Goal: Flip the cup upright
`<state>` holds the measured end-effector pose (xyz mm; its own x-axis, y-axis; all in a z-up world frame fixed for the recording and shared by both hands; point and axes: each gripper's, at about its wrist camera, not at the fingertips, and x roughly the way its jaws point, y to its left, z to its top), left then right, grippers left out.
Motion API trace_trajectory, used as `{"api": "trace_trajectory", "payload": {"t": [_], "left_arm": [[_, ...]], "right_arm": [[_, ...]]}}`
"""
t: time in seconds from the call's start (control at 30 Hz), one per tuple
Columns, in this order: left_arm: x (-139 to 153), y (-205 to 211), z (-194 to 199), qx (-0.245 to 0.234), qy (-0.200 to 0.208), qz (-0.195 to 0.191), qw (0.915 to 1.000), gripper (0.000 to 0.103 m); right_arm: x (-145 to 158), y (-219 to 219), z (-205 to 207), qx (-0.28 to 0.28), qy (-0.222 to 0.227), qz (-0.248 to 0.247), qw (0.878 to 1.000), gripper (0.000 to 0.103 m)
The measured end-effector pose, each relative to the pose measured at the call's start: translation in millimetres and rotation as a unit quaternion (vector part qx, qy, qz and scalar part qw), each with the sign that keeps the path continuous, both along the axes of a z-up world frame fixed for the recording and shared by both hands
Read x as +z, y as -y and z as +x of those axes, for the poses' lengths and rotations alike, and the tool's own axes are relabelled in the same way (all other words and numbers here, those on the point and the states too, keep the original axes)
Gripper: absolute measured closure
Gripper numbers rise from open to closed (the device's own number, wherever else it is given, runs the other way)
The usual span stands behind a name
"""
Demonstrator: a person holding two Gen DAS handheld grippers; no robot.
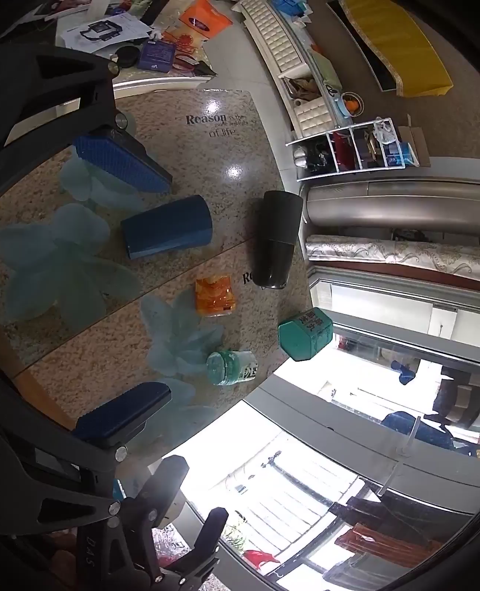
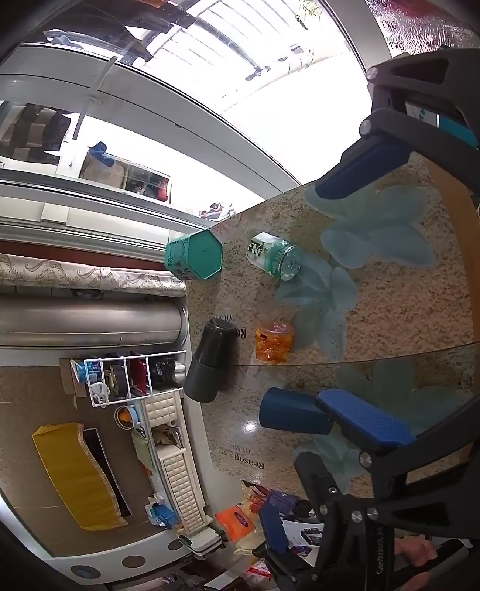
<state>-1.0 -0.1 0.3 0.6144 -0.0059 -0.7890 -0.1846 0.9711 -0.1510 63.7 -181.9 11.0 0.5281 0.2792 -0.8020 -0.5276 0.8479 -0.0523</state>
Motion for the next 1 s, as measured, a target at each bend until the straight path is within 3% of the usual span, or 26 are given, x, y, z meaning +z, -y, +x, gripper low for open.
{"api": "trace_trajectory", "payload": {"t": [0.1,1.0], "left_arm": [[-0.8,-4.0,0.1,0.005,-0.006,-0.014,0.9999,0.000],[1.4,2.3,-5.0,0.009,-0.003,0.002,0.9999,0.000]], "right_arm": [[-0.2,0.1,-0.3,-0.002,0.001,0.000,1.000,0.000],[-0.5,5.2,-4.4,-0.003,-0.003,0.006,1.000,0.000]]}}
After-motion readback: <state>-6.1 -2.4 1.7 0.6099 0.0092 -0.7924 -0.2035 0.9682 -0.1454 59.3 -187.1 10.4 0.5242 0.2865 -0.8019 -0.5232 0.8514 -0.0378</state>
